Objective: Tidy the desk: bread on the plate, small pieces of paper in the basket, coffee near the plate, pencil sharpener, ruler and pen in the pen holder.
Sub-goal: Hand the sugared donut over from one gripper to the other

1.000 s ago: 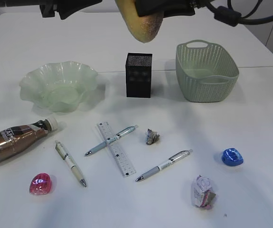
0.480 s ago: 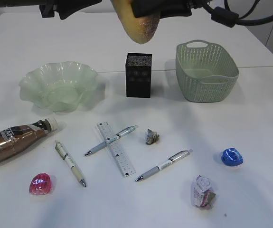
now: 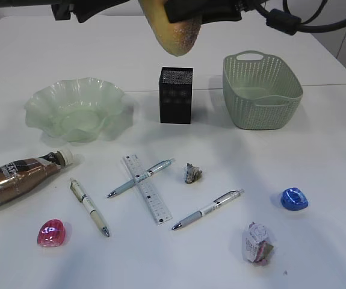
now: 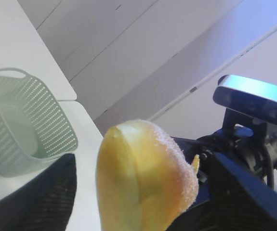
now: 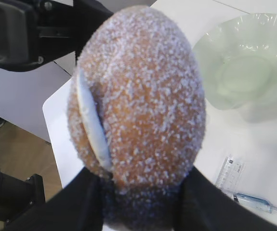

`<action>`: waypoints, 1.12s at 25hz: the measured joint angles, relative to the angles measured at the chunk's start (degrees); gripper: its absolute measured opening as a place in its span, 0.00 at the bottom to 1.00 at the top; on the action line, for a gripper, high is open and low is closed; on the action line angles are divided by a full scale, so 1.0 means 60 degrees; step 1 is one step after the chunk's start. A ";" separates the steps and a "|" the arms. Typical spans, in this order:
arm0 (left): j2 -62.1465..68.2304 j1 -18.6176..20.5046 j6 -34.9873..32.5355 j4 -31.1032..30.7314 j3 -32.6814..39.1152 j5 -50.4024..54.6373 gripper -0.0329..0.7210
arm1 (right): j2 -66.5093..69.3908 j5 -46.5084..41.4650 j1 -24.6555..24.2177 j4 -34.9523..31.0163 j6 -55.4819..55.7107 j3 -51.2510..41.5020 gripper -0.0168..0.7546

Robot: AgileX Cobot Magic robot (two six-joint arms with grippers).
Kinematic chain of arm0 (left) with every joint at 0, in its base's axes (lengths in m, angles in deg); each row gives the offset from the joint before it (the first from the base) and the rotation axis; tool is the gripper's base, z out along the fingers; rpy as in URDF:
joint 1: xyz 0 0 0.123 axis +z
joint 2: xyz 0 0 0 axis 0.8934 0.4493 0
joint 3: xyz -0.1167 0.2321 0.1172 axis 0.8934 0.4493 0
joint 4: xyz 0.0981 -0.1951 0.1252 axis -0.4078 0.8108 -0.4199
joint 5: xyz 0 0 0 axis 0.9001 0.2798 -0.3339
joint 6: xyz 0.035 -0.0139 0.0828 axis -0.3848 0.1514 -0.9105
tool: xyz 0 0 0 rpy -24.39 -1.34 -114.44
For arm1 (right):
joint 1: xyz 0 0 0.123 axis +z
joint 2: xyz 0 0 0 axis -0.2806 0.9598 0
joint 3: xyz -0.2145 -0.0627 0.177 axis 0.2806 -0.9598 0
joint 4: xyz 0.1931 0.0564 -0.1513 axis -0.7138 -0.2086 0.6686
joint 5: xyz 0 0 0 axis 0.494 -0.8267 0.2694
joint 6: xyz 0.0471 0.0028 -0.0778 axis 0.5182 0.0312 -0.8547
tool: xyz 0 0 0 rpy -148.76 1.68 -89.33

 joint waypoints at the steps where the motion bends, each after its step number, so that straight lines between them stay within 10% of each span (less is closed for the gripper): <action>1: 0.0046 -0.0063 0.0000 0.0000 -0.0106 0.0000 0.84 | 0.0000 0.0000 0.0000 0.0000 0.0000 0.0000 0.41; 23: 0.0996 -0.0680 0.0000 0.0096 -0.0931 -0.0223 0.82 | 0.0000 0.0054 0.0023 0.0106 0.0076 0.0000 0.41; 28: 0.1018 -0.0680 0.0000 0.0141 -0.0931 -0.0229 0.63 | 0.0000 0.0035 0.0023 0.0125 0.0097 0.0000 0.41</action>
